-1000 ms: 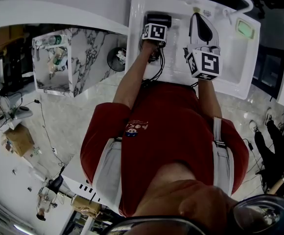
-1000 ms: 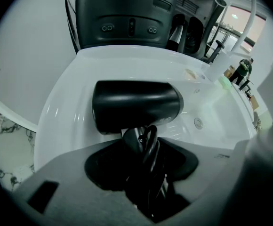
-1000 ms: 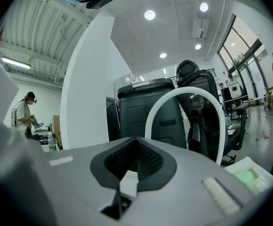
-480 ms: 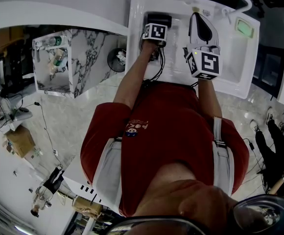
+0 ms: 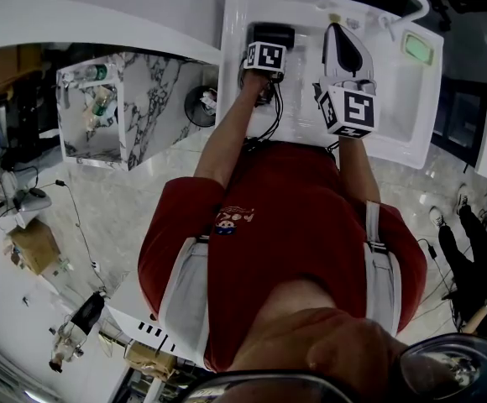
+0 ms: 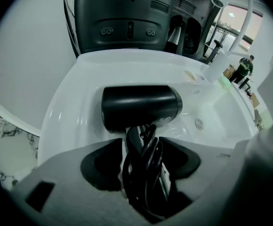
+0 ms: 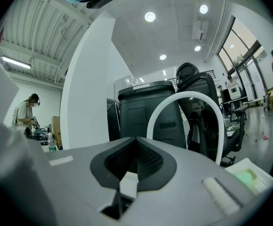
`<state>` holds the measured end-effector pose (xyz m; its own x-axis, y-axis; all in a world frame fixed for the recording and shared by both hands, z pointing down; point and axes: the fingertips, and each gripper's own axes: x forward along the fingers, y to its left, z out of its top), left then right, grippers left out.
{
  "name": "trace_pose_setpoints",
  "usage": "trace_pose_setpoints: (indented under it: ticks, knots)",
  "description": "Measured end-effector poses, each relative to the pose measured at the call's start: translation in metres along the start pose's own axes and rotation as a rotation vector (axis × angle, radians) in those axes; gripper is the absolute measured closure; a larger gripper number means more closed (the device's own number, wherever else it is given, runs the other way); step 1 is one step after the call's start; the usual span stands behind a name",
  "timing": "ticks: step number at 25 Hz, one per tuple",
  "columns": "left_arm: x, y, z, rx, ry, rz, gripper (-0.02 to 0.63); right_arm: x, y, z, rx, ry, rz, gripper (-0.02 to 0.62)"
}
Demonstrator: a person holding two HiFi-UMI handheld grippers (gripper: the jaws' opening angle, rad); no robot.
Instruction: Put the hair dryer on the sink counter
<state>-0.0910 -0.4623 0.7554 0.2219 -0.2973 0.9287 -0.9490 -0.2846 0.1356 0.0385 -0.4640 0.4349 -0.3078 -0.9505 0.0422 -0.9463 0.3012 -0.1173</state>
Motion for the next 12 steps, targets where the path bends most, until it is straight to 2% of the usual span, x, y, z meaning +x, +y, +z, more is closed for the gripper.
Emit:
trace_pose_setpoints:
  ticks: [12]
  knots:
    - [-0.028, -0.003, 0.011, -0.004, -0.098, -0.015, 0.344, -0.012, 0.007, 0.008, -0.017, -0.014, -0.003, 0.594]
